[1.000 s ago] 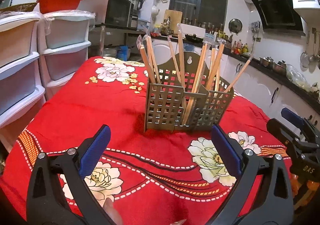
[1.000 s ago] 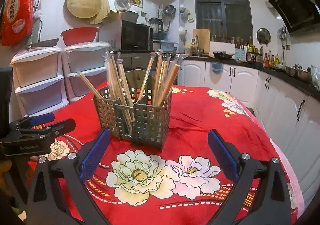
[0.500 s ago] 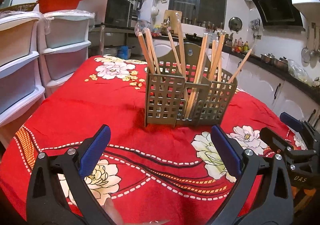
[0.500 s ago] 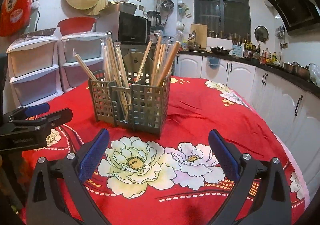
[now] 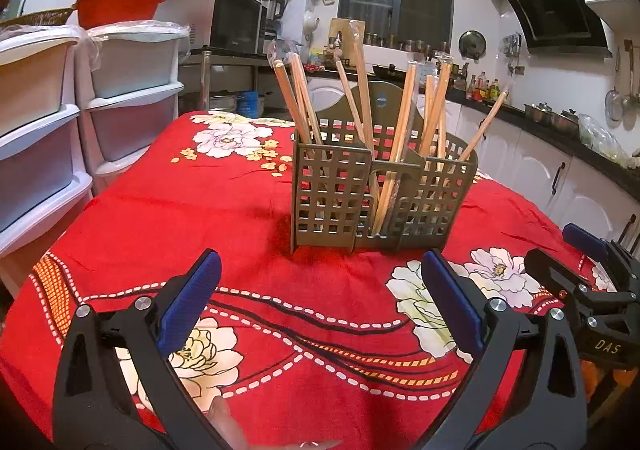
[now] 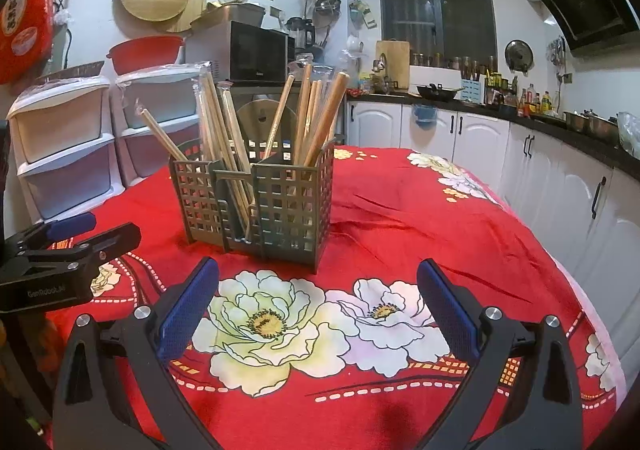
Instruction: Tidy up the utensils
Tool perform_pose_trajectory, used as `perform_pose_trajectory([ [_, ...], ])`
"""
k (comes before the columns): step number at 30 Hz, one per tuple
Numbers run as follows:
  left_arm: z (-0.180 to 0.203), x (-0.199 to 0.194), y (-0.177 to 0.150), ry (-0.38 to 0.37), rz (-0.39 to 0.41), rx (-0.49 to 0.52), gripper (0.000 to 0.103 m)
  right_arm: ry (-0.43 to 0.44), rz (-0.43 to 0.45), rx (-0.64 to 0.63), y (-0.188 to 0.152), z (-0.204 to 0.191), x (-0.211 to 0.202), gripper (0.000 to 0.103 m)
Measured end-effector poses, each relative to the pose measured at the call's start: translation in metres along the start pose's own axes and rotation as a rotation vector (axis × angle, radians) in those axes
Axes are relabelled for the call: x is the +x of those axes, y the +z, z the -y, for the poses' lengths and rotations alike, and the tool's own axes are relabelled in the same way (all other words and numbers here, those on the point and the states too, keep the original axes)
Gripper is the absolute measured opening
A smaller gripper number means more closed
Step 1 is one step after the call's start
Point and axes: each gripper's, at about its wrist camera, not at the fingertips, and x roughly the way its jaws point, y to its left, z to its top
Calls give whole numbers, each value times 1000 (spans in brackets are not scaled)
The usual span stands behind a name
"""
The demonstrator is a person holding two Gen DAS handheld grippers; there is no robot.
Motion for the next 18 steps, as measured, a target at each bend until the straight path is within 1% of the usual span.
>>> perform_pose_trajectory([
  [18, -2, 2, -1, 3, -12, -16, 92, -5, -4, -2, 1, 0, 1, 96],
])
